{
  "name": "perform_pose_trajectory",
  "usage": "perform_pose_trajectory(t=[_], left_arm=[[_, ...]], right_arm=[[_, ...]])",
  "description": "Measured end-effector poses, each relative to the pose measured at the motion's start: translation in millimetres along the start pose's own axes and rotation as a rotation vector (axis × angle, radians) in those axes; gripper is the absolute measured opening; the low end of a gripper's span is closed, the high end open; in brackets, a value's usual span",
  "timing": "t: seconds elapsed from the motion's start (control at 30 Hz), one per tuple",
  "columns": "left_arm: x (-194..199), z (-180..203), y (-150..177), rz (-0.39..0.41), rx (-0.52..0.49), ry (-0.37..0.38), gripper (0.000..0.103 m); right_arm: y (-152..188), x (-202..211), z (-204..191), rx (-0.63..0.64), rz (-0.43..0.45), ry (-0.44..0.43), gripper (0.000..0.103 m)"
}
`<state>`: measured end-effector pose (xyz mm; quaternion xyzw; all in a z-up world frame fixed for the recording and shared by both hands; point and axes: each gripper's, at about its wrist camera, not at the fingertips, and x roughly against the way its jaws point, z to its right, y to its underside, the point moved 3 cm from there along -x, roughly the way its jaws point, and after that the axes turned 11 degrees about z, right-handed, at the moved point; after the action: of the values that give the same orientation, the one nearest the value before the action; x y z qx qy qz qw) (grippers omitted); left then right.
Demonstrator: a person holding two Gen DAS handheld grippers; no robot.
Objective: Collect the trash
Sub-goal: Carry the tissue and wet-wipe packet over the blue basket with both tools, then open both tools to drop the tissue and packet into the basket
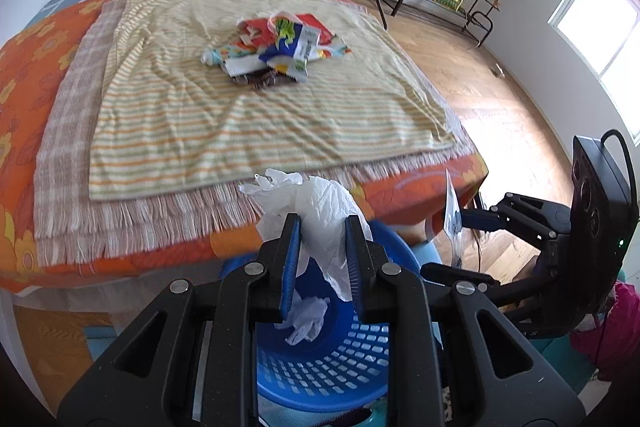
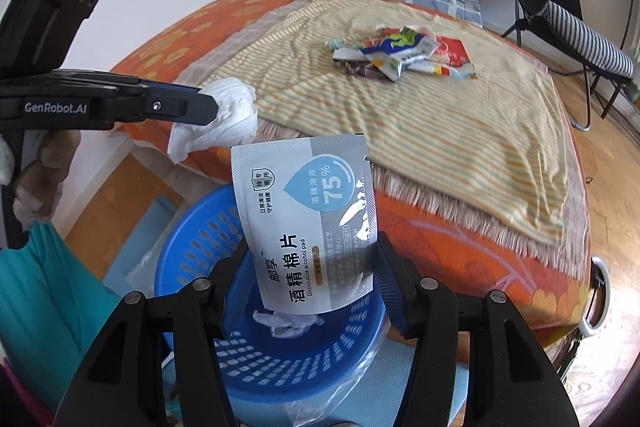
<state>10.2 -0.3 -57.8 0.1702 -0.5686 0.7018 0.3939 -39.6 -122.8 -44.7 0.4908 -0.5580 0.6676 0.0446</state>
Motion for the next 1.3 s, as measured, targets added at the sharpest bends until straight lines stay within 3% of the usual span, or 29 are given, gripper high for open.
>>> perform_pose_trajectory(t=[0.6,0.77,1.13,1.17,1.27,1.3], left_arm=[[-9,7,55,-0.114,0.007,0.011,0.022],[-11,5,59,-0.126,0.014,0.005,0.028],[-13,2,60,-0.138,0.034,0.004,0.029],[-14,2,59,-0.137,0.035,0.003,0.030],[-14,1,57,-0.127,0.042,-0.003,0.051],[-14,0,55,-0.118,0.045,-0.005,0.052]], right_arm=[[36,-8,-12,-0.030,-0.068,-0.024,0.056],[40,-11,-14,-0.032,-0.084,-0.030,0.058],[42,-14,-12,-0.051,-0.101,-0.023,0.059],[42,-15,-11,-0.054,-0.103,-0.019,0.060],[41,-16,-8,-0.069,-0.103,-0.015,0.060],[40,-16,-7,-0.075,-0.101,-0.014,0.060]])
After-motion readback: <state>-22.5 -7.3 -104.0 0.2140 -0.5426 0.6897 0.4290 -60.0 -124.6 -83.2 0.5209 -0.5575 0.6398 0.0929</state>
